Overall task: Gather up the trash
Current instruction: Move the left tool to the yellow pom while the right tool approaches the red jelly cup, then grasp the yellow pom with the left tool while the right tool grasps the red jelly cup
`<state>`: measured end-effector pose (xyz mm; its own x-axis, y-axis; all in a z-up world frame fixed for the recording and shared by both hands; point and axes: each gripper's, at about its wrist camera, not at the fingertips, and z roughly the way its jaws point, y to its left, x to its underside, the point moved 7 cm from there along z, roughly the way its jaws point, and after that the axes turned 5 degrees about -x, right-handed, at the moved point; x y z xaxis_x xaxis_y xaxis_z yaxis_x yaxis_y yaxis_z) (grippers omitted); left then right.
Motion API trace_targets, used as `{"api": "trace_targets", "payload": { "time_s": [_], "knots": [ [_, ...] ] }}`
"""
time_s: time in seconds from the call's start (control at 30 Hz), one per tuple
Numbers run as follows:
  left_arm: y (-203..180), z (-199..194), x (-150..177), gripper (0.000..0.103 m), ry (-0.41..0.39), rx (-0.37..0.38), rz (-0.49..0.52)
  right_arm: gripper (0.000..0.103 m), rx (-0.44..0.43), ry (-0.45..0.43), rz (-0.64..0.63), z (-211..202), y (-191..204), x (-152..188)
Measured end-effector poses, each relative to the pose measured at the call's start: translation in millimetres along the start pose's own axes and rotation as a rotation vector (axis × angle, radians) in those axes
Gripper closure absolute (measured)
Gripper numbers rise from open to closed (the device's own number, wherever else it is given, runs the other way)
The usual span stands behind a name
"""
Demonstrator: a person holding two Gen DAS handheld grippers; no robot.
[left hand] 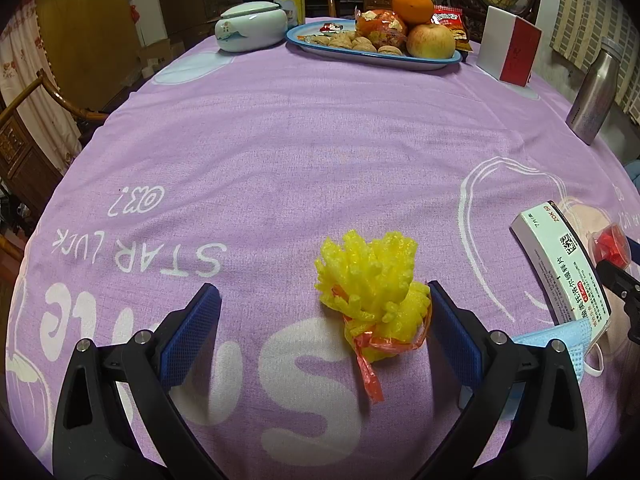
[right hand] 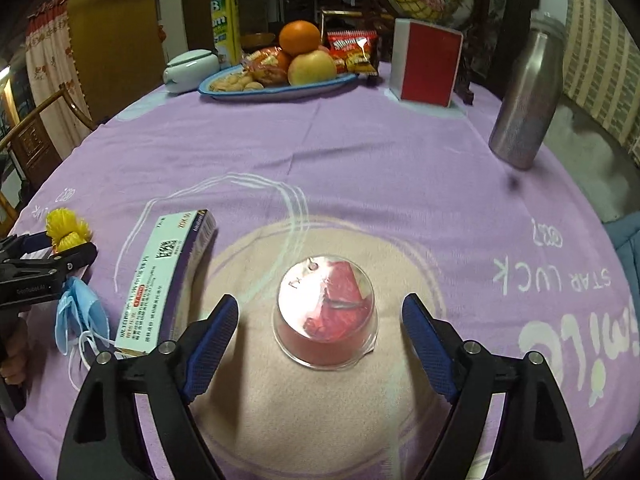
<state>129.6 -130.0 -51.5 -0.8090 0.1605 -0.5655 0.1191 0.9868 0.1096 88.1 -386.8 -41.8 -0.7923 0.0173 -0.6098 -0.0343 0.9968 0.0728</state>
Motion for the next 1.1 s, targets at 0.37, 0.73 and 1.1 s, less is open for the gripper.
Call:
{"api": "trace_targets", "payload": {
  "time_s": [0.37,0.73,1.1],
  "knots": [
    [0,0,0,0.006,0.001,-0.002,-0.001,0.012,-0.031,0.042,0.009,9,3,5],
    [1,0,0,0.005,0.001,-0.001,0.0,0.004,-0.028,0.068,-0.025,14,9,5],
    [1,0,0,0.006,0.001,-0.001,0.0,0.004,-0.024,0.07,-0.031,14,10,4]
  ]
}}
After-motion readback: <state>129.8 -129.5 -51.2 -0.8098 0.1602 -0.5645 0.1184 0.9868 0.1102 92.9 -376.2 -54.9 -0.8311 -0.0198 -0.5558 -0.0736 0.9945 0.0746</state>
